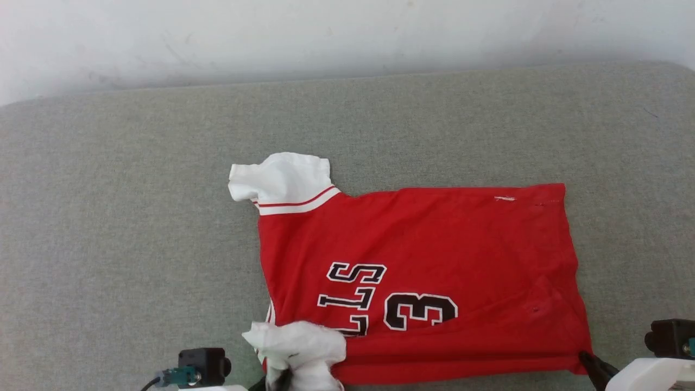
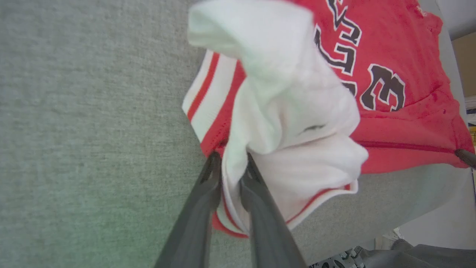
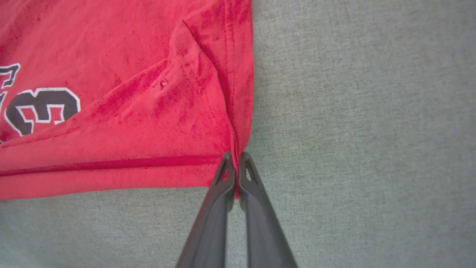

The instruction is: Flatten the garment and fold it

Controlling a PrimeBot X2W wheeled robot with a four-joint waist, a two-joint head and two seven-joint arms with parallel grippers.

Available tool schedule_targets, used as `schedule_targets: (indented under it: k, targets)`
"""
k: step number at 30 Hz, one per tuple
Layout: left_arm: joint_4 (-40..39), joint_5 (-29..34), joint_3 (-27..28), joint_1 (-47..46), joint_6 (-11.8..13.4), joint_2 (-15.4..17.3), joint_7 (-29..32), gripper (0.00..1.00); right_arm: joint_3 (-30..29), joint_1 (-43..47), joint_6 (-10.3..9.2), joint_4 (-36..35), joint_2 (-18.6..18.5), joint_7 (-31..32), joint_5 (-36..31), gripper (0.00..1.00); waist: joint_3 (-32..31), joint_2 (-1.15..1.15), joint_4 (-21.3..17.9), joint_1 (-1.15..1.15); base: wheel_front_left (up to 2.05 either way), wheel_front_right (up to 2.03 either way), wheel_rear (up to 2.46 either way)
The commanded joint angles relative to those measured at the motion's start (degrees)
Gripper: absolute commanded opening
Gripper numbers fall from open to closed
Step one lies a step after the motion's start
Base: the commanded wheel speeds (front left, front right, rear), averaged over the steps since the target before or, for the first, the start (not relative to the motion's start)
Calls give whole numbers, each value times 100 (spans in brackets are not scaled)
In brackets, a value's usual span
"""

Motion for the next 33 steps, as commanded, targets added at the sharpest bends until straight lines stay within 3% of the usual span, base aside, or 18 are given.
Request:
schedule_targets:
  k: [1, 2, 3, 10, 14, 19, 25, 33]
  targets:
    - [50, -40, 15, -68, -13, -20, -21, 100, 5, -39, -5, 3, 7, -52, 14, 0, -9, -1, 3, 0, 0, 0, 0]
    - [99, -52, 8, -101, -31, -49, -40, 100, 13, -71, -5, 10, 7, -118, 27, 39, -20, -1, 4, 0, 0, 0, 0]
    - [138, -66, 17, -132, -41, -82, -75, 100, 16, -105, -5, 21, 7, -192, 40, 100, -29, -1, 7, 0, 0, 0, 0]
    - [115, -249, 199, -144, -110, -142, -261, 100, 86, -252, -5, -96, 7, -522, 216, 100, -55, -1, 17, 0, 0, 0, 0]
    - [-304, -305, 564, -156, -109, -19, -526, 100, -129, -498, -5, -382, 7, -1126, 29, 100, -5, -1, 2, 0, 0, 0, 0]
    - [-730, 72, 972, -739, -163, 376, -854, 100, -209, -874, -5, -489, 7, -1996, -295, 100, 190, -1, 13, 0, 0, 0, 0]
    - [-545, 628, 935, -2318, -576, 760, -966, 100, 24, -1284, -5, -314, 7, -2611, -420, 100, 647, -1, -2, 0, 0, 0, 0]
    - [926, 378, 448, -4382, -1378, 1046, 462, 100, 388, -1680, -5, 1, 7, -2818, -508, 100, 1195, -1, -169, 0, 0, 0, 0]
